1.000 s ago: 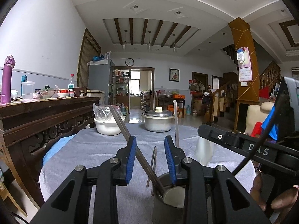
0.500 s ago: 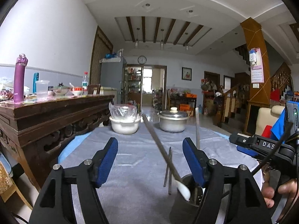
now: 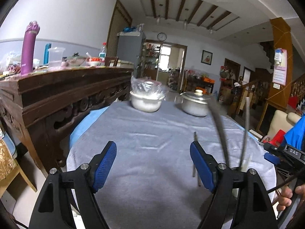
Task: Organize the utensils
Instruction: 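Move the open left gripper over the two dark chopsticks on the cloth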
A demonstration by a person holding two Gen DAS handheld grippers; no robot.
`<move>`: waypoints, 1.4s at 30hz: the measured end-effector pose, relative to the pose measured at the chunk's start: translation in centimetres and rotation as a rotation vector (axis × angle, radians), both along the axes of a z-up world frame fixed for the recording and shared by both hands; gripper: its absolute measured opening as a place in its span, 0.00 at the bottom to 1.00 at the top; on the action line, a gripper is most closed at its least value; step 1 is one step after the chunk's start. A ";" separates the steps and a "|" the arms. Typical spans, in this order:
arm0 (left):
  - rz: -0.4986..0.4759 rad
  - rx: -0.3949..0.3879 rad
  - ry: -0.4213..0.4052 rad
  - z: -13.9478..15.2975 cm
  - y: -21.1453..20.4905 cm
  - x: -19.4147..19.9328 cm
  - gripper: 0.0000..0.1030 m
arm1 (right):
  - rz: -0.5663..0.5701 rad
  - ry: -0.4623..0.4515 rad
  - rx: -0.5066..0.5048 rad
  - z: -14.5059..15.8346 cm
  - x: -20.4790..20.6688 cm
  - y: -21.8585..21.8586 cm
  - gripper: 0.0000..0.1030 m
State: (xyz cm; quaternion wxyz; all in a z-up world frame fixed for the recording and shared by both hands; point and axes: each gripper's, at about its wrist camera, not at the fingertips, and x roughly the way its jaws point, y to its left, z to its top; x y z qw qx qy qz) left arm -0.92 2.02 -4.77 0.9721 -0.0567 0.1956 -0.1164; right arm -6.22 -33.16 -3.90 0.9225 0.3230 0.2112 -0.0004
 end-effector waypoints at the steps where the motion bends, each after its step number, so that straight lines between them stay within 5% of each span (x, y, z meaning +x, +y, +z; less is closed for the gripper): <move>1: 0.003 0.000 0.010 -0.2 0.3 0.4 0.78 | 0.004 0.005 0.005 -0.2 0.1 -0.1 0.51; 12: -0.051 0.052 0.209 -3.4 0.3 6.6 0.78 | 0.031 0.059 0.038 -1.9 1.9 -0.4 0.47; 25: -0.292 0.180 0.318 -5.5 -8.3 17.5 0.78 | 0.045 0.124 0.050 -3.5 4.6 -0.8 0.47; 42: -0.475 0.336 0.379 -8.1 -13.5 17.0 0.78 | 0.039 0.173 0.086 -5.5 7.2 -1.6 0.47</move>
